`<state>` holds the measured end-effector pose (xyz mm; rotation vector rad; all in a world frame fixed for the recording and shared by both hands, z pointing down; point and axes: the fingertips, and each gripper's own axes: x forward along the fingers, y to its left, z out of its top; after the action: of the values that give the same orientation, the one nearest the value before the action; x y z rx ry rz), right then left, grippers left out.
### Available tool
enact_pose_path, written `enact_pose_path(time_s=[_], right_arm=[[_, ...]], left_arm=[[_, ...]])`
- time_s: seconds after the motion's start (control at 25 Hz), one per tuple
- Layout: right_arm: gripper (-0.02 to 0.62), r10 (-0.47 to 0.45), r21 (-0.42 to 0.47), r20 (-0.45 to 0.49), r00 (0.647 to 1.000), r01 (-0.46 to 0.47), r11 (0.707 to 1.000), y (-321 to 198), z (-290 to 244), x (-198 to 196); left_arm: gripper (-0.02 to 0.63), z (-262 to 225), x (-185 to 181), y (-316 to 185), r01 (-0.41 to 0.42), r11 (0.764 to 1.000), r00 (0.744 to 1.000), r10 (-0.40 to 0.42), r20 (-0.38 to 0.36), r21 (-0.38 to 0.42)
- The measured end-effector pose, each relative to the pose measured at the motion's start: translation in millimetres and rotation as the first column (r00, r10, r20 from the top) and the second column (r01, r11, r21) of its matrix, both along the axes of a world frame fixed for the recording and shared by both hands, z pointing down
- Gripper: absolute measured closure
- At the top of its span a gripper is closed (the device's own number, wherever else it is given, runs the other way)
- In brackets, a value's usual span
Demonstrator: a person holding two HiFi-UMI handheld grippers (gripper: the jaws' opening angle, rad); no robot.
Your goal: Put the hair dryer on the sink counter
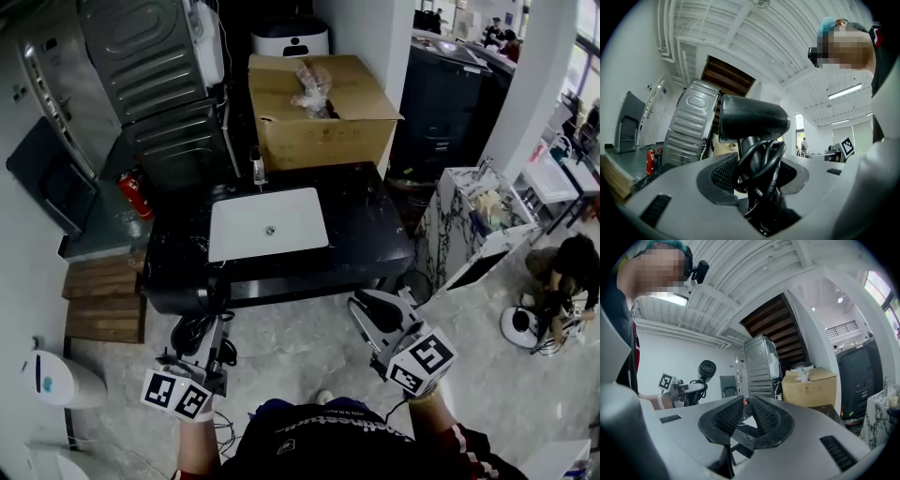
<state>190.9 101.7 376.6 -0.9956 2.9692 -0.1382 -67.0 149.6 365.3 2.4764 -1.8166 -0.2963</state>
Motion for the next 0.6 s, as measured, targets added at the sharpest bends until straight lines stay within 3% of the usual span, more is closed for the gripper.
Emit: enact_pose_path(time_s=[0.2, 0.6], right_arm=[[0.518, -0.009, -0.028, 0.037, 0.999, 0.010, 1.000, -16.2, 9.7, 12.4], [0.518, -0.072, -0.072, 0.014, 0.997, 0.073, 0.995, -62.7, 33.3, -28.9]], left_arm=[[0.397, 1.6, 10.7, -9.0, 0.029, 1.000, 1.000, -0.029, -0.003, -0.003], [0.399, 16.4, -21.6, -62.8, 0.054, 0.999, 0.998, -0.054, -0.030, -0.010]])
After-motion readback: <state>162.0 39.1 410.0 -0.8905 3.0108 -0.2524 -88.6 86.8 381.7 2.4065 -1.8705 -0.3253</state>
